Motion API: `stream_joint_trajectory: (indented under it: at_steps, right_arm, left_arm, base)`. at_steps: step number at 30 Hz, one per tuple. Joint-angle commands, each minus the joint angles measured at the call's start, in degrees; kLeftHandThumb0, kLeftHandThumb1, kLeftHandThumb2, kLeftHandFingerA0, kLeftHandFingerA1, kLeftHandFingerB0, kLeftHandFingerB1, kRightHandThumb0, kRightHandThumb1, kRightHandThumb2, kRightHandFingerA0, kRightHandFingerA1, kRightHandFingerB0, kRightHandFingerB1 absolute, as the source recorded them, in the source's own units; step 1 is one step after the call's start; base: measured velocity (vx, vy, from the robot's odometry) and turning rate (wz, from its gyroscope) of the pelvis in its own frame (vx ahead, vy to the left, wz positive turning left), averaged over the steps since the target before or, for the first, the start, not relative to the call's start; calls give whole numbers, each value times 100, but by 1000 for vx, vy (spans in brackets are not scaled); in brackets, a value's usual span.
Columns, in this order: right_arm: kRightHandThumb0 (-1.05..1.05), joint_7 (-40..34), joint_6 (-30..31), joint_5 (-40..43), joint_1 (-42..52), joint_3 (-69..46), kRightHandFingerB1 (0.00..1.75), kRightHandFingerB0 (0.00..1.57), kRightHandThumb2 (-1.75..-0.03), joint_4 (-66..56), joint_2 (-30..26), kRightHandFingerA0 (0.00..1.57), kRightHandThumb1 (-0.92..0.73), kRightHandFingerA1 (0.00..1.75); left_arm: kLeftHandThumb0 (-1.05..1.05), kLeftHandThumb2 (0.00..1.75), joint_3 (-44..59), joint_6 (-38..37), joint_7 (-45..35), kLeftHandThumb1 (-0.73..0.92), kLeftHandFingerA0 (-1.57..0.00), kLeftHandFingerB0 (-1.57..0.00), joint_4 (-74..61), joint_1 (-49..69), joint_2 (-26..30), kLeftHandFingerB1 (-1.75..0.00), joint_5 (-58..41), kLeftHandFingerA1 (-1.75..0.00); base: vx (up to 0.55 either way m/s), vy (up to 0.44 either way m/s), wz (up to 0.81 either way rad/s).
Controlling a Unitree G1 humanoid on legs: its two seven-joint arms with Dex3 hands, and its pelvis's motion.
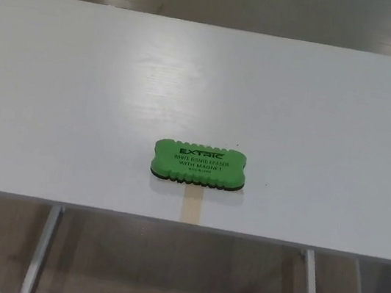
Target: Use the left hand to press on the green eraser and wipe the desk from center to the left and then back to center.
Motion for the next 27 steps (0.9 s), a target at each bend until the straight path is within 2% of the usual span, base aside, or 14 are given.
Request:
stream_joint_trajectory:
  at_steps: [1, 5, 6, 7, 8, 9, 13, 14, 20, 27]
  right_arm:
    - [-35, -84, -320, 124, 3, -62, 39, 61, -62, 123, -15, 64, -70, 51]
    - [-35, -88, -365, 118, 10, -59, 39, 60, -62, 175, -9, 64, -70, 51]
    - [-35, -93, -359, 116, 26, -54, 39, 60, -62, 145, 1, 64, -70, 51]
    - [-35, -97, -346, 116, 44, -48, 39, 60, -62, 101, 15, 64, -70, 51]
    - [-35, -90, -329, 118, 63, -37, 39, 60, -62, 32, 33, 64, -70, 51]
    - [-35, -88, -323, 116, 83, -17, 39, 60, -62, -43, 68, 64, -70, 50]
    - [-33, -42, -336, 104, 237, 99, 39, 60, -62, -435, 270, 63, -70, 48]
    - [-34, 61, -365, 59, 385, 227, 39, 59, -62, -691, 354, 64, -70, 47]
    - [-35, 559, -427, 194, 613, 511, 38, 59, -62, -1148, 566, 63, -70, 47]
    - [-35, 960, -980, 135, 573, 815, 38, 55, -62, -774, 628, 60, -72, 48]
  left_arm:
    - [-40, 77, 86, -164, -77, 56, -33, -33, 85, 50, -38, -43, -250, -48]
    - [-40, 77, 123, -61, -163, 56, -30, -32, 77, 41, -38, -42, -360, -47]
    - [-32, 59, 125, -36, -186, 64, -31, -38, 42, 43, -50, -32, -381, -37]
    - [-32, 59, 128, -8, -213, 64, -31, -38, -1, 47, -65, -32, -406, -37]
    - [-40, 76, 98, 24, -250, 55, -29, -32, -91, 61, -80, -42, -406, -46]
    - [-40, 75, 36, 25, -362, 55, -31, -32, -224, 110, -89, -42, -391, -46]
    - [-41, 75, -251, 67, -1084, 53, -34, -34, -988, 465, -109, -43, -482, -47]
    - [-34, 58, -420, 151, -1457, 60, -42, -42, -1472, 705, -175, -34, -580, -39]
    - [-37, 57, -1030, 485, -2334, 58, -54, -44, -3118, 1447, -259, -35, -870, -42]
    - [-36, 58, -1755, 1141, -3258, 58, -43, -46, -4529, 2020, -91, -35, -1386, -39]
  base:
    - [0, 0, 0]
    - [0, 0, 0]
    - [0, 0, 0]
    - [0, 0, 0]
    - [0, 0, 0]
    - [0, 0, 0]
    - [0, 0, 0]
    - [0, 0, 0]
    - [0, 0, 0]
    - [0, 0, 0]
